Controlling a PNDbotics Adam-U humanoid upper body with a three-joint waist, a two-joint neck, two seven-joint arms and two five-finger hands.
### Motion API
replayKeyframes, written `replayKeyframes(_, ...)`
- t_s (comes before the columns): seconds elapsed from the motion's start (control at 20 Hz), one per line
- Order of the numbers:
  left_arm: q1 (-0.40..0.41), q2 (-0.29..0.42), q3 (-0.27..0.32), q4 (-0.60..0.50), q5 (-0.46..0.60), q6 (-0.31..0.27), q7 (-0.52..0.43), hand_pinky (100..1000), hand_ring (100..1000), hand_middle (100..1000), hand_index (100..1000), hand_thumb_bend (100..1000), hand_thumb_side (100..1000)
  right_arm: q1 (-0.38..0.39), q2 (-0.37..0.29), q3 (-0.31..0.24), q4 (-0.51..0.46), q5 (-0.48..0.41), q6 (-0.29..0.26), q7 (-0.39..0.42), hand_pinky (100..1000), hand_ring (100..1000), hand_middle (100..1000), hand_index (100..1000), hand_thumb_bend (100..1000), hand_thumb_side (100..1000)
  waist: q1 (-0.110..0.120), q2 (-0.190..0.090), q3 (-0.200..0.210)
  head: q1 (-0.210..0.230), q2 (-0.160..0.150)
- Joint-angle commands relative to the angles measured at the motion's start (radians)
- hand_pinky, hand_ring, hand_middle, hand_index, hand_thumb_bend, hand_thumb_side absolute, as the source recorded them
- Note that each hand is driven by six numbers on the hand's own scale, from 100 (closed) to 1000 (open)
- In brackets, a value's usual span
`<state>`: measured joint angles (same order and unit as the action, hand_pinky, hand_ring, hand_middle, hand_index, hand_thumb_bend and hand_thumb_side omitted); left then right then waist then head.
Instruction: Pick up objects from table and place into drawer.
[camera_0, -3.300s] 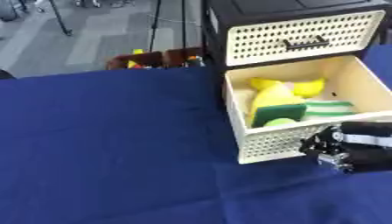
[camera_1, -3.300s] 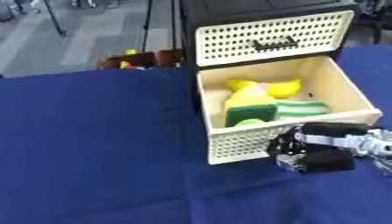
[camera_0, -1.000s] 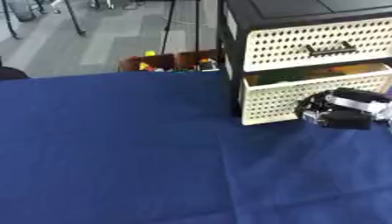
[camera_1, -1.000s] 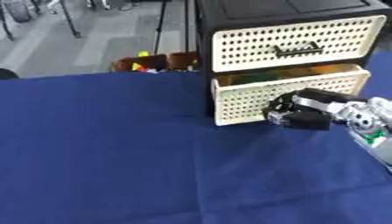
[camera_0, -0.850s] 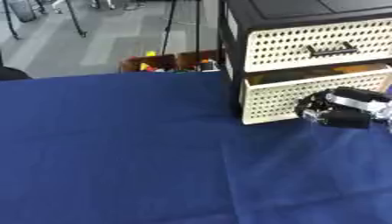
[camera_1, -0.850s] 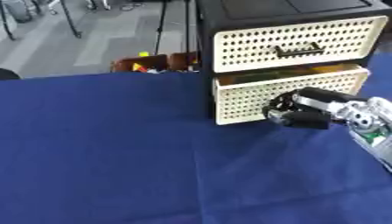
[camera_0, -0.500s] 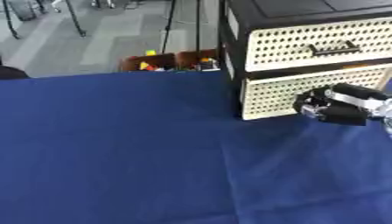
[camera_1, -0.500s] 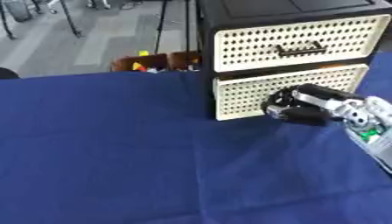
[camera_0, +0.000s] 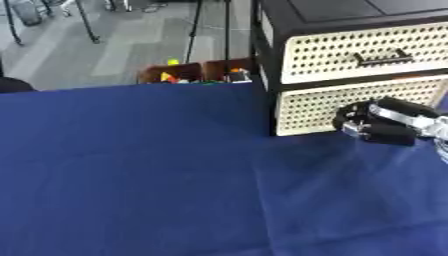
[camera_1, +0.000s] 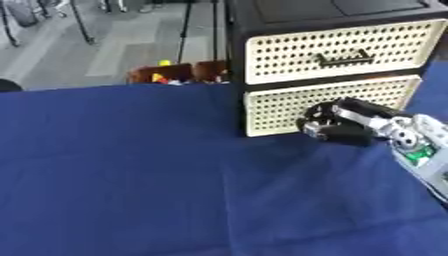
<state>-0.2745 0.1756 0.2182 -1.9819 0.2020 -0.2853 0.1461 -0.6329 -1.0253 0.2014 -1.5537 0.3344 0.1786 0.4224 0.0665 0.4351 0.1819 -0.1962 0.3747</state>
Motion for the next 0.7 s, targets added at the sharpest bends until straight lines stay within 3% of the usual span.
replayKeyframes(0.05, -0.007, 0.016, 0.005, -0.018, 0.004, -0.002, -0.003, 438, 590, 614, 754, 196, 987, 0.013, -0.026, -0.006, -0.023, -0.008, -0.004, 0.023, 632, 844, 880, 904, 262, 1000, 0.000, -0.022, -0.006, 0.003, -0.008)
replayKeyframes(0.35, -0.005, 0.022, 0.010, -0.018, 0.003, -0.002, 0.002, 441, 591, 614, 754, 198, 984, 0.113, -0.089, -0.060, -0.213, -0.034, 0.022, 0.073, 603, 817, 824, 872, 277, 1000, 0.004, -0.040, -0.037, 0.022, 0.008)
replayKeyframes(0.7, -0.003, 0.024, 0.014, -0.018, 0.000, 0.000, 0.005, 443, 593, 616, 755, 202, 980, 0.237, -0.119, -0.131, -0.397, -0.078, 0.080, 0.056, 625, 828, 857, 882, 295, 1000, 0.008, -0.060, -0.067, 0.032, 0.014)
